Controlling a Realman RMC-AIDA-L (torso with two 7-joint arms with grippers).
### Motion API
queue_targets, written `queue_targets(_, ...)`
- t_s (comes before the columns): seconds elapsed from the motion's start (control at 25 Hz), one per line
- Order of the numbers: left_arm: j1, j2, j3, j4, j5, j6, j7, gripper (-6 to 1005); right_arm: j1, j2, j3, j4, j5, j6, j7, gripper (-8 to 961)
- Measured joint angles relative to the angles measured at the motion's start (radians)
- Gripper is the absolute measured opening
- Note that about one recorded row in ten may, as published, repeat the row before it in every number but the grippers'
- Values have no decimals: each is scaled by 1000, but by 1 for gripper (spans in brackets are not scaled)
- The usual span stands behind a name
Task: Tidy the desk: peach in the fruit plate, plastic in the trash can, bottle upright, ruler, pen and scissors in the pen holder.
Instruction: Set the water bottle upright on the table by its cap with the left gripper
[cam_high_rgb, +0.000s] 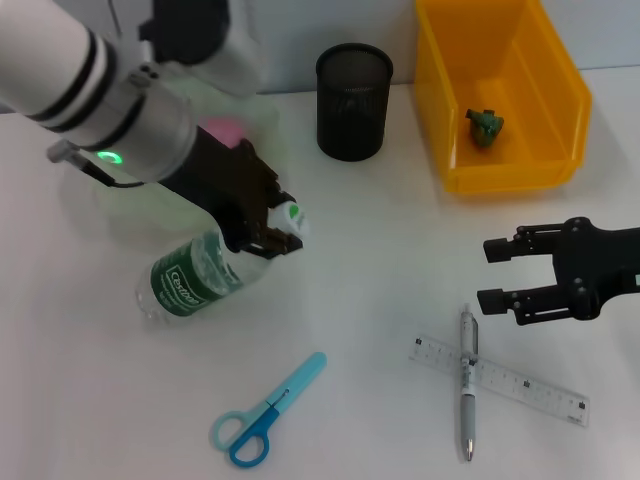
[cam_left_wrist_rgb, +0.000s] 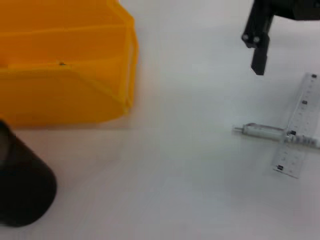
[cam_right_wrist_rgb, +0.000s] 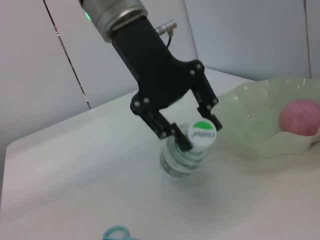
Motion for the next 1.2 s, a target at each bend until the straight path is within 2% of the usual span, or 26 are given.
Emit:
queue_targets(0.04, 15, 1, -40, 16, 0, 13, 1, 440, 0, 0, 0, 0, 0, 0, 0, 758)
queue_targets(0.2, 31, 3, -88, 35, 0, 31, 7, 440, 0, 0, 1, 0, 0, 0, 0, 758)
queue_targets(0.24, 39, 3, -128, 43, -1, 47, 10, 440, 0, -1, 1, 0, 0, 0, 0, 758)
queue_targets(0.44, 45, 4, -169, 43, -1, 56, 13, 439, 0, -1, 1, 0, 0, 0, -1, 758)
queue_targets(0.48, 56, 4, -207, 47, -2, 62, 21, 439, 0, -1, 1, 0, 0, 0, -1, 758)
queue_targets(0.6, 63, 5, -247, 49, -3, 74, 24, 439, 0, 0, 1, 0, 0, 0, -2, 758)
queue_targets(0.68, 63, 5, -247, 49, -3, 74, 24, 439, 0, 0, 1, 0, 0, 0, -2, 758)
queue_targets(0.8, 77, 8, -310, 63, -3, 107, 33, 438, 0, 1, 1, 0, 0, 0, -2, 758)
queue_targets(1.2, 122, 11, -348, 125, 2, 153, 28, 438, 1, 2, 0, 0, 0, 0, -2, 757)
